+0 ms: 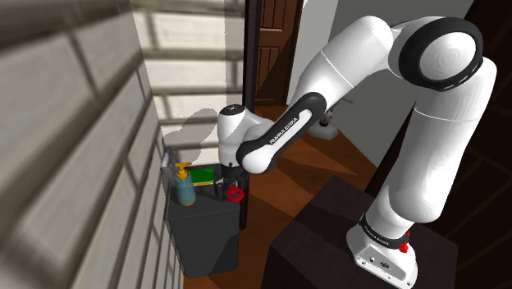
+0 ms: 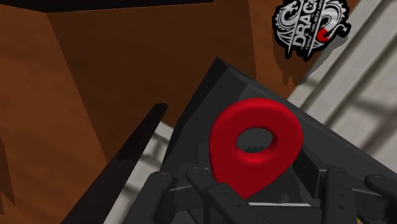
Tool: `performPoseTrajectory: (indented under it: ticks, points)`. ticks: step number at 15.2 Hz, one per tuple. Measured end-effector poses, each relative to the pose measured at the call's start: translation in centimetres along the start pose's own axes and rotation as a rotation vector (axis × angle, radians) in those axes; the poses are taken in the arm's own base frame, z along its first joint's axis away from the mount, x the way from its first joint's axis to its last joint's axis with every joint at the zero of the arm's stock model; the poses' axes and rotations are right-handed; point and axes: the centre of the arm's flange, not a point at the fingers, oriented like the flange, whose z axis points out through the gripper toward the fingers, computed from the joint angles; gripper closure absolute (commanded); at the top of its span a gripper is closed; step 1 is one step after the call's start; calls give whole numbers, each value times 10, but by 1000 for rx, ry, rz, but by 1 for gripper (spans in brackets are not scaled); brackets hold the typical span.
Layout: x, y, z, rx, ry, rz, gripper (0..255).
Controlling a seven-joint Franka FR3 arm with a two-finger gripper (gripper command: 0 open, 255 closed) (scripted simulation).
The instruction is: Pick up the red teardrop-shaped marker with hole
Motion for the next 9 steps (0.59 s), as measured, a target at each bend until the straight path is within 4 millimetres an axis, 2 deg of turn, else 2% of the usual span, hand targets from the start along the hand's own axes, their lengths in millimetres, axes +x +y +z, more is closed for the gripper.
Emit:
performPoseTrajectory:
  ticks: [9]
  points:
    - [0, 0, -45, 0, 0, 0, 255]
